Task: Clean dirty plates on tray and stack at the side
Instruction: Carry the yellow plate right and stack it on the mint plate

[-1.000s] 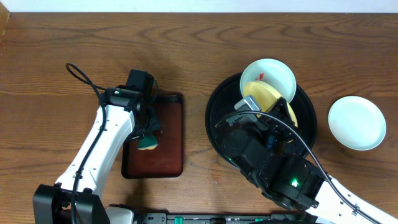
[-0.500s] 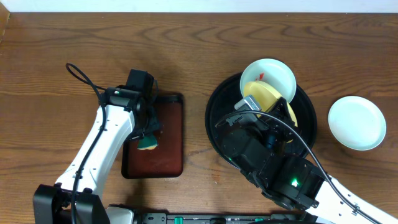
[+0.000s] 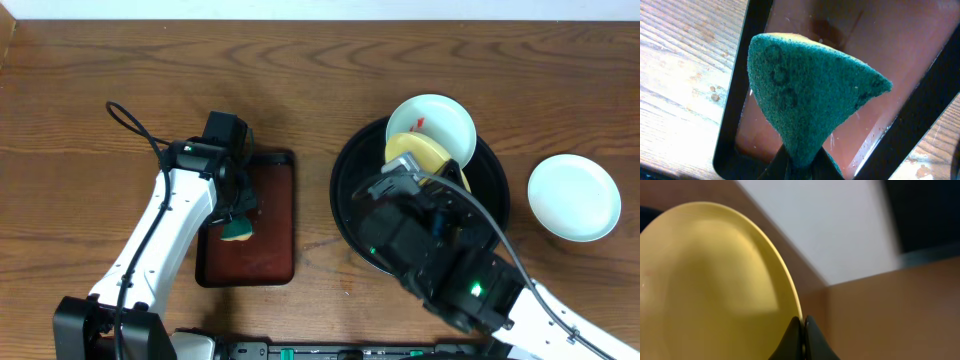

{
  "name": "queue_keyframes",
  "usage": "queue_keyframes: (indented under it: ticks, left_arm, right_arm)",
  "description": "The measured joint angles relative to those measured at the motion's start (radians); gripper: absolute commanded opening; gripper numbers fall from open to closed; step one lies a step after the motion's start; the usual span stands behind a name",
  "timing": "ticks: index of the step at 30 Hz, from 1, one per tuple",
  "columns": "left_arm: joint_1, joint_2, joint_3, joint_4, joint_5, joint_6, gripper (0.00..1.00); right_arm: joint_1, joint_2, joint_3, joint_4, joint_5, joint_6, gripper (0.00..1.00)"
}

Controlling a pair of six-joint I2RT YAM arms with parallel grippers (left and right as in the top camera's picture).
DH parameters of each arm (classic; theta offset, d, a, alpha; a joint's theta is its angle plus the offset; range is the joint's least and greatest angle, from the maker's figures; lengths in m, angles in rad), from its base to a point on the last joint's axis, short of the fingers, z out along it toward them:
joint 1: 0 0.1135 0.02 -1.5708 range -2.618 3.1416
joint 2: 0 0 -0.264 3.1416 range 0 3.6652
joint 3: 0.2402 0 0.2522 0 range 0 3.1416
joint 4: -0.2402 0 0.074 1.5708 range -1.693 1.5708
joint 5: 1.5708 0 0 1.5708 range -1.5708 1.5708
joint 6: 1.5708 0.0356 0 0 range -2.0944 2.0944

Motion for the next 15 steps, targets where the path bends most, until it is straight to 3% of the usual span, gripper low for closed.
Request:
queue_keyframes:
  ticks: [9, 15]
  left_arm:
    - [0.000, 0.000, 0.000, -0.003, 0.000, 0.000, 0.08]
    - [0.000, 0.000, 0.000, -0.009, 0.000, 0.000, 0.08]
  right_arm:
    - [-0.447, 0.001, 0.000, -0.016, -0.464, 0.288, 0.01]
    - [-0.905, -0.014, 0.000, -0.010, -0.834, 0.383, 0.01]
